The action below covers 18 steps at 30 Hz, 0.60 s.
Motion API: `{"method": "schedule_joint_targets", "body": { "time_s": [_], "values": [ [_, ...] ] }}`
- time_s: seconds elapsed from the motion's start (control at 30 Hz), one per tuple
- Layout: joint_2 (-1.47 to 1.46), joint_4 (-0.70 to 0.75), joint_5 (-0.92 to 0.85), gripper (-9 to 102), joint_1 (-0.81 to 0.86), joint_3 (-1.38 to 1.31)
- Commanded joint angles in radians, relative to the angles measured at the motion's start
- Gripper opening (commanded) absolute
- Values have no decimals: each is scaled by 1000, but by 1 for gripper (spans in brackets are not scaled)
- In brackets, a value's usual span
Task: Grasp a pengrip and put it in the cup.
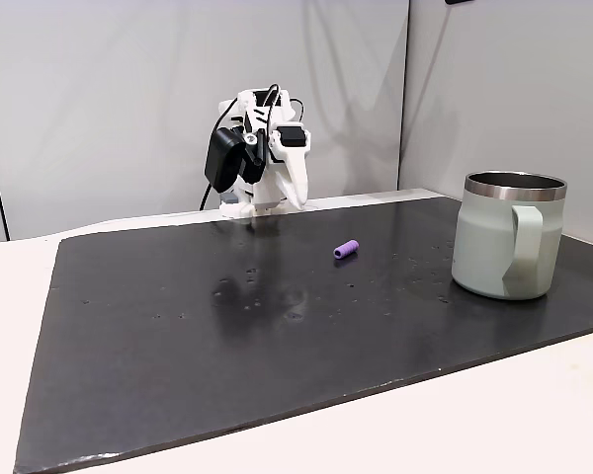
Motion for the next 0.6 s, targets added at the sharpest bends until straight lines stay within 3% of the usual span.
{"method": "schedule_joint_targets", "body": {
  "time_s": [0.0,0.23,0.57],
  "values": [
    [15,15,-3,0,18,-43],
    [-60,69,-83,0,-26,-201],
    [-634,-5,-112,0,-46,-528]
  ]
}}
